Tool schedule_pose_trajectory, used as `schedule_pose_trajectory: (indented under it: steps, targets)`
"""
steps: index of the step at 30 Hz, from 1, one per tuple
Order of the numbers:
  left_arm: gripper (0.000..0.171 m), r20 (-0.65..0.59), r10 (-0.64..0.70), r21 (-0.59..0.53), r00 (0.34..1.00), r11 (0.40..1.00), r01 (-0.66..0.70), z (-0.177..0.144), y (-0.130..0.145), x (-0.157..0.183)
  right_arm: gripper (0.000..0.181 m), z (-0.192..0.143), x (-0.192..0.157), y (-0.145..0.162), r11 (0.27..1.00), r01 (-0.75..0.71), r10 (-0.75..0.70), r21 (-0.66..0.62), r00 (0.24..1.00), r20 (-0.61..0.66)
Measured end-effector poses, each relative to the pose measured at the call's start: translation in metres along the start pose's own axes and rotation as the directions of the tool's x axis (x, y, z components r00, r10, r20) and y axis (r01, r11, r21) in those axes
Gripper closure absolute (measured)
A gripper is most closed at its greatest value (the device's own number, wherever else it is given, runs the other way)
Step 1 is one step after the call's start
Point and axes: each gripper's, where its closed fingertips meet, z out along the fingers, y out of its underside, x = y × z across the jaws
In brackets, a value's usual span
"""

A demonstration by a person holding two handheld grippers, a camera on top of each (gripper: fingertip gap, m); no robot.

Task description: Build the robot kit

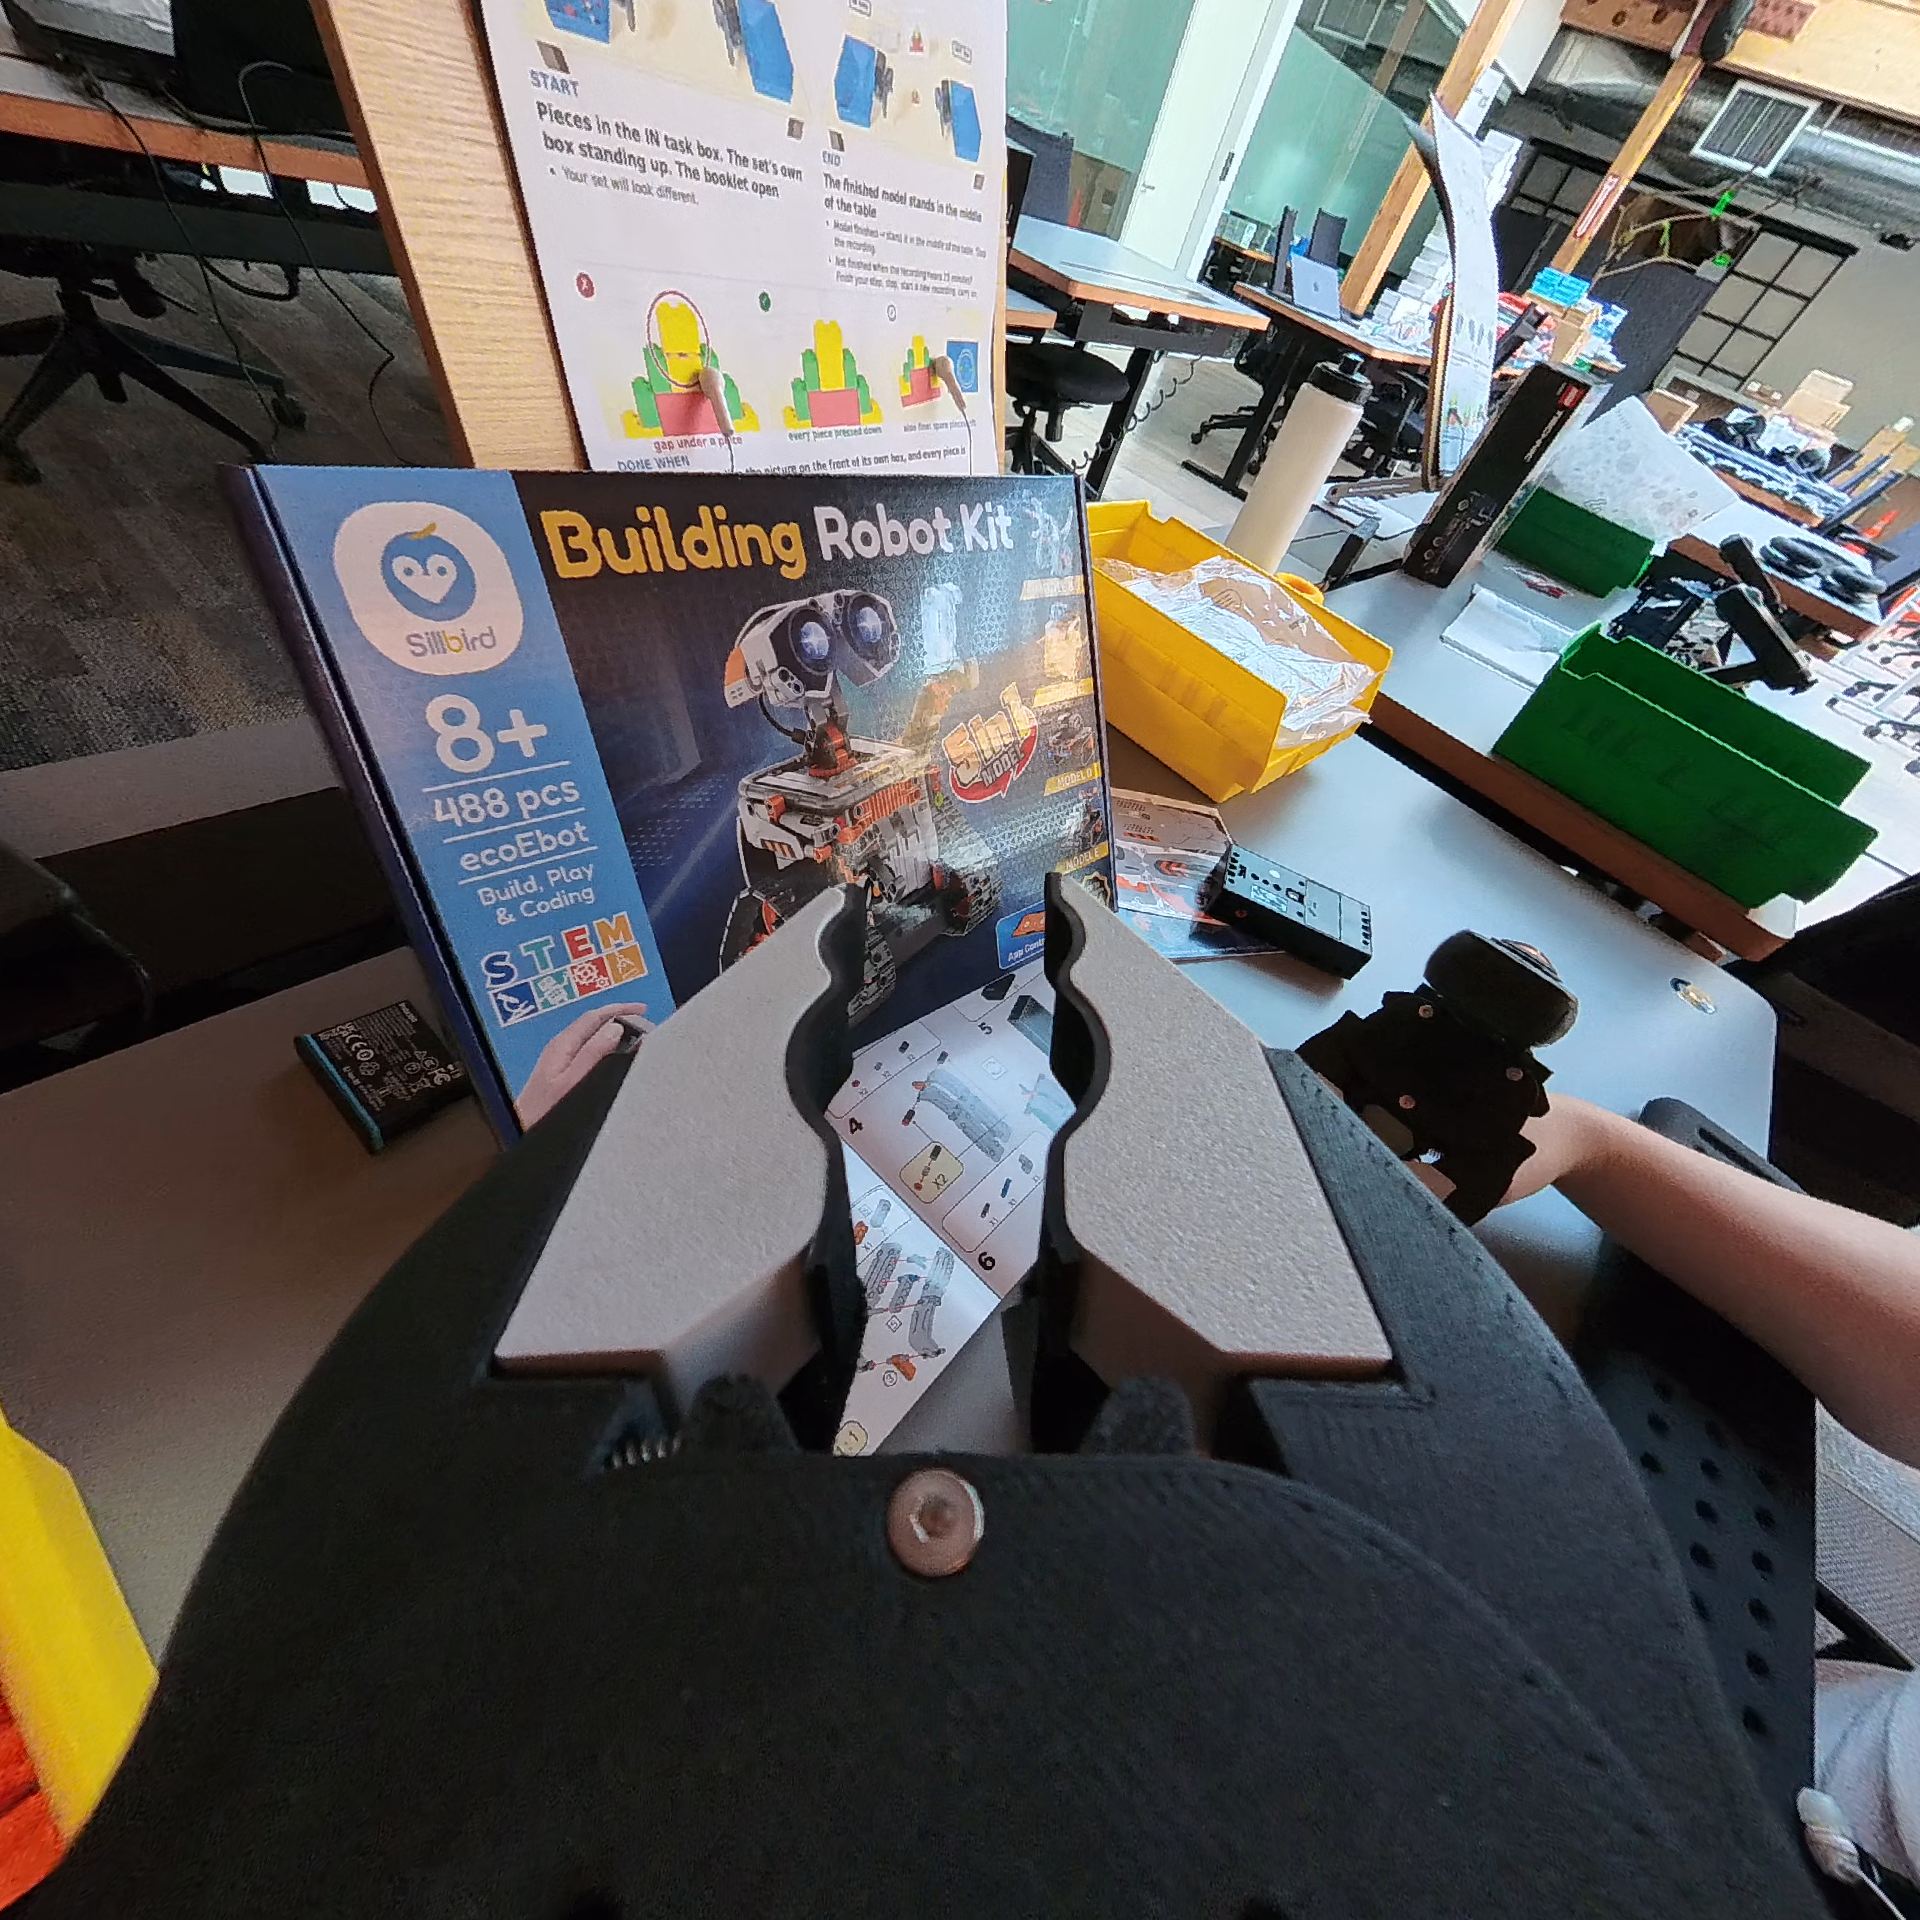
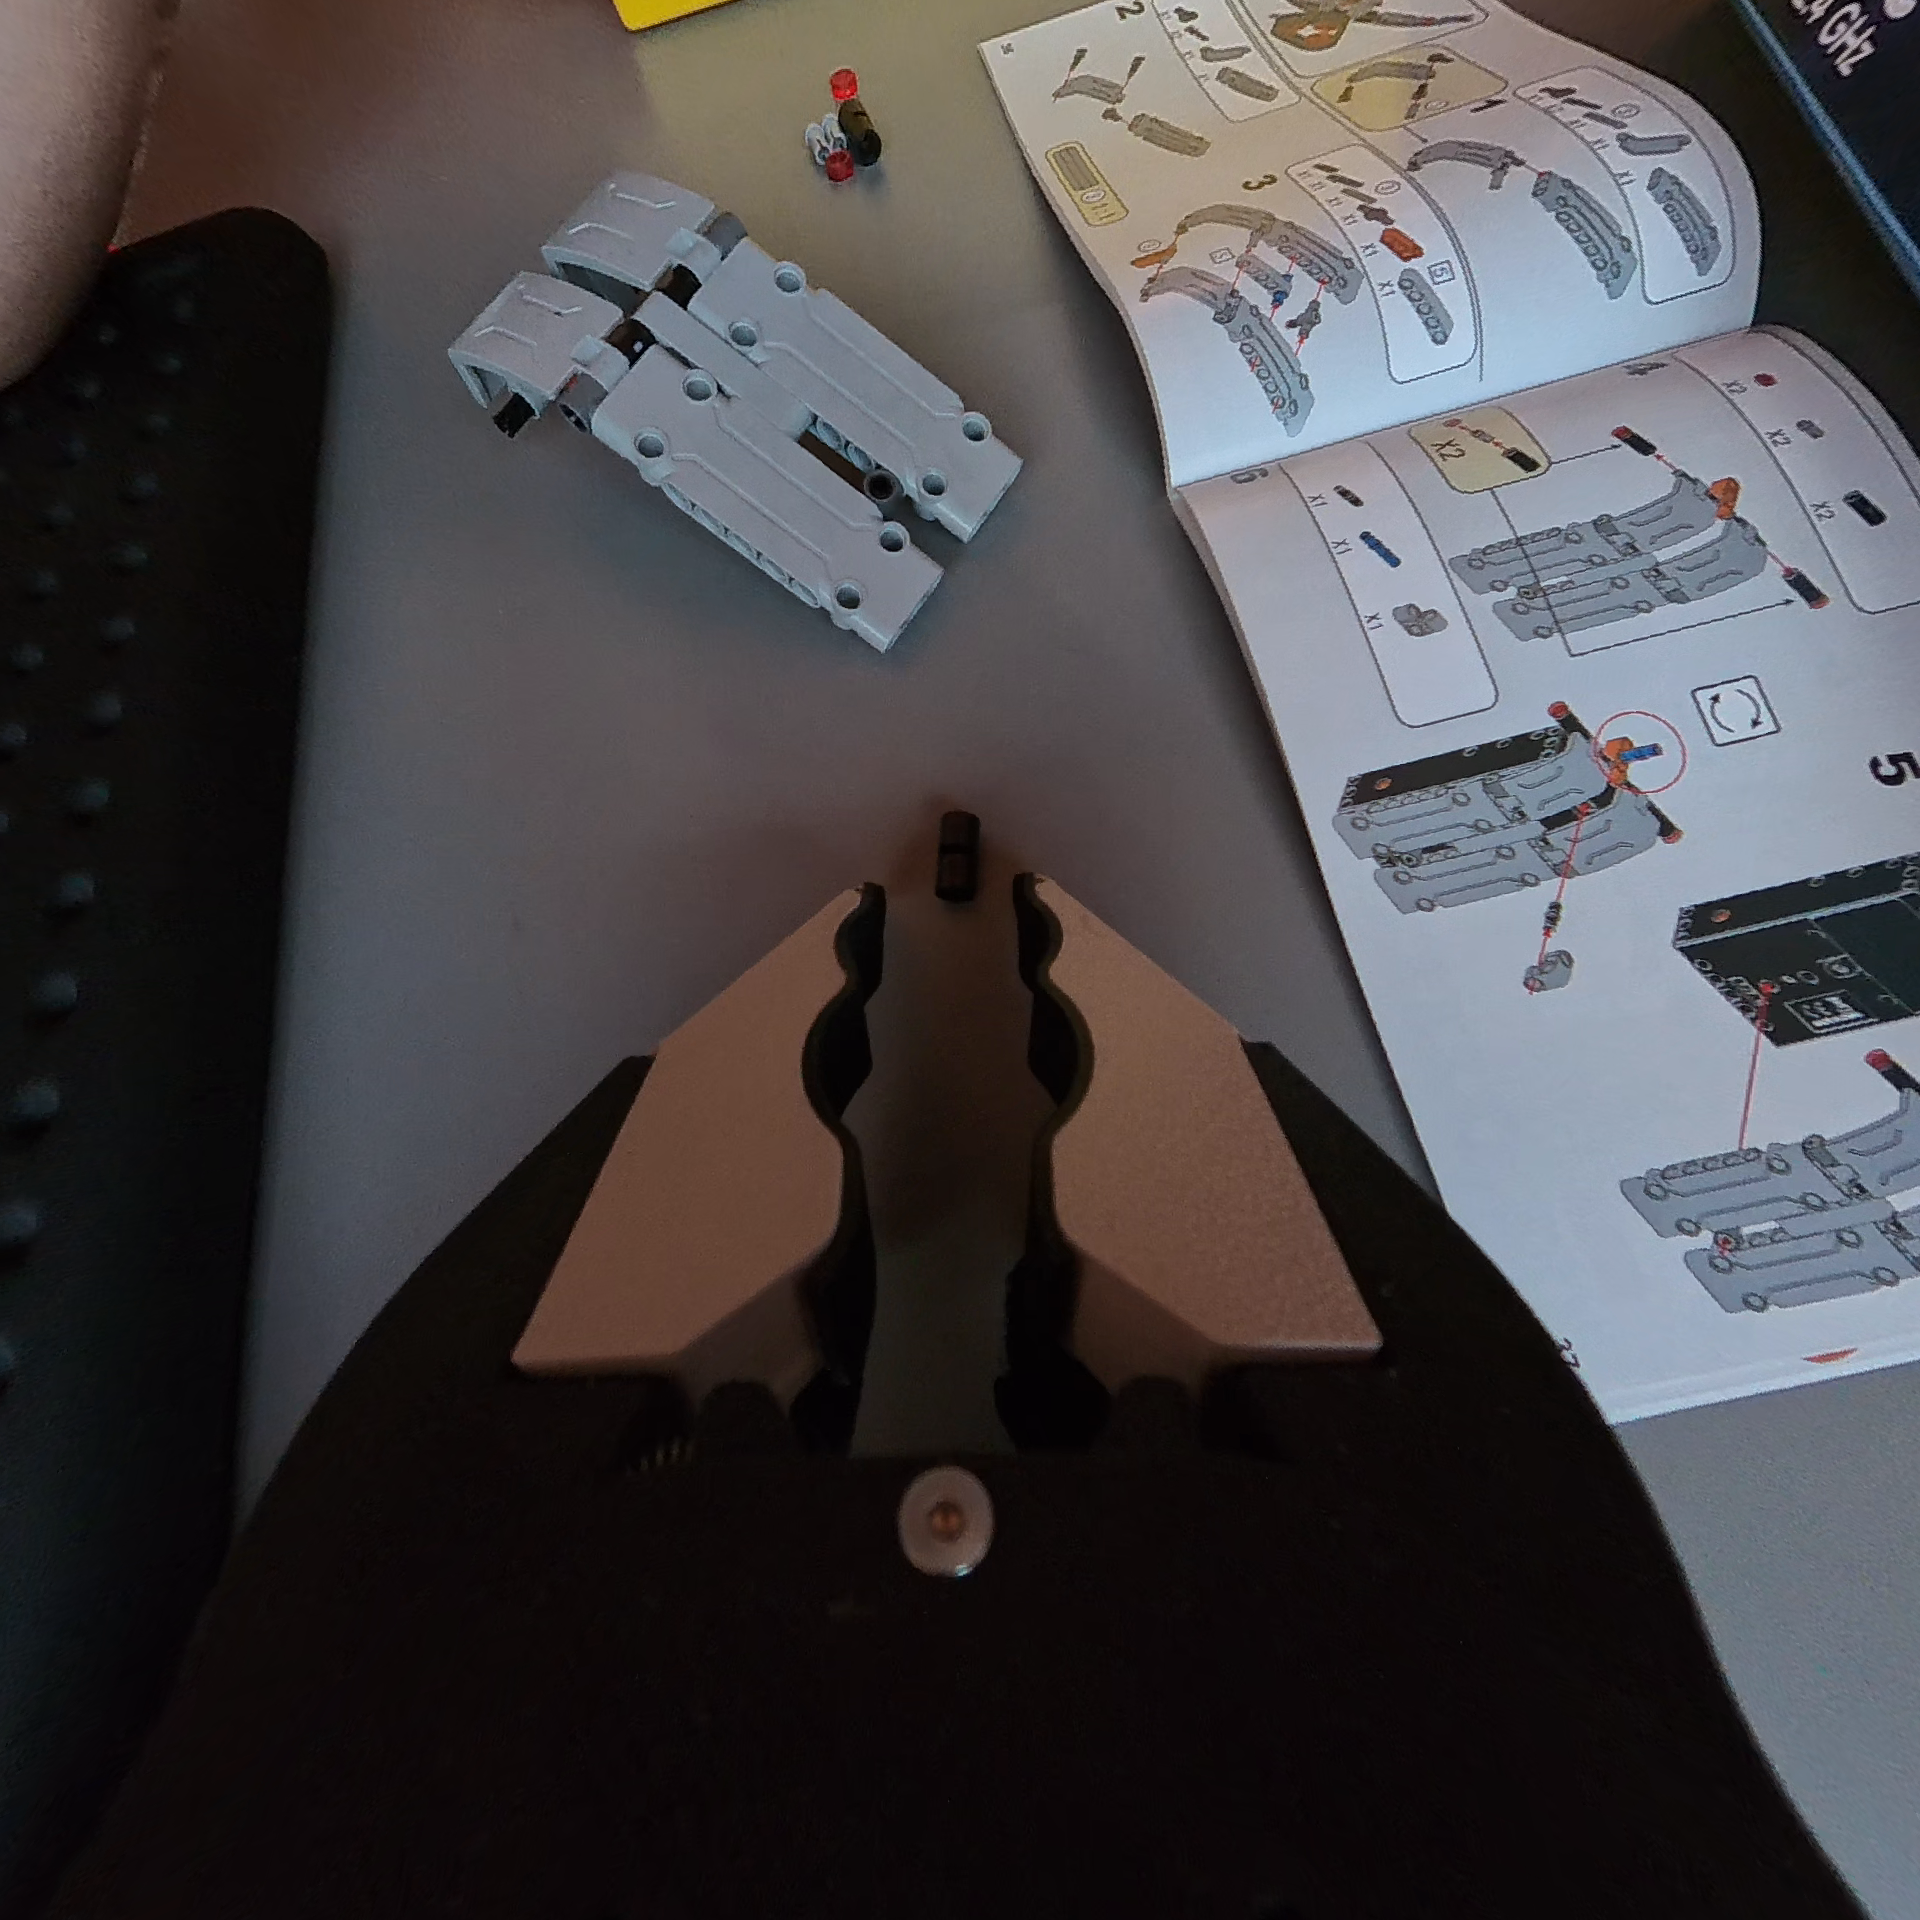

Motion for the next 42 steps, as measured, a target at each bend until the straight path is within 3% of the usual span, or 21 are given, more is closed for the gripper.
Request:
schedule_pose_trajectory:
  steps: [11,16,19,23,25,30,37,40,42]
  targets:
    - [0.14,0.016,-0.006,0.012,1.0,1.0,0.006,-0.007,-0.002,-0.006,0.174,0.004,0.001,-0.002,1.0,-0.005,0.005,-0.002,1.0,-0.009]
    - [0.14,0.019,-0.025,0.025,0.999,0.999,0.025,-0.011,-0.003,-0.011,0.174,0.001,0.014,-0.038,0.982,0.147,-0.13,0.117,0.981,-0.143]
    - [0.139,0.018,-0.044,0.022,0.999,0.999,0.044,-0.011,0.0,-0.015,0.174,-0.01,0.039,-0.066,0.933,0.334,-0.272,0.134,0.898,-0.346]
    - [0.139,0.008,-0.078,0.022,0.997,0.997,0.078,-0.005,0.004,-0.019,0.174,-0.024,0.081,-0.091,0.846,0.532,-0.418,0.029,0.697,-0.583]
    - [0.139,0.0,-0.093,0.022,0.996,0.995,0.093,-0.002,0.007,-0.021,0.174,-0.025,0.095,-0.089,0.815,0.576,-0.482,-0.056,0.621,-0.618]
    - [0.14,0.013,-0.12,0.082,0.993,0.99,0.118,0.007,0.008,-0.029,0.174,-0.022,0.105,-0.065,0.77,0.603,-0.584,-0.208,0.538,-0.608]
    - [0.139,0.073,-0.125,0.232,0.989,0.967,0.105,0.039,0.028,-0.035,0.174,-0.019,0.107,-0.05,0.898,0.439,-0.374,0.019,0.787,-0.49]
    - [0.142,0.179,-0.12,0.184,0.977,0.979,0.087,0.052,0.06,-0.041,0.174,-0.021,0.101,-0.048,0.95,0.278,-0.213,0.143,0.91,-0.356]
    - [0.141,0.188,-0.125,0.156,0.974,0.983,0.096,0.055,0.064,-0.041,0.173,-0.025,0.096,-0.052,0.957,0.213,-0.147,0.198,0.942,-0.302]
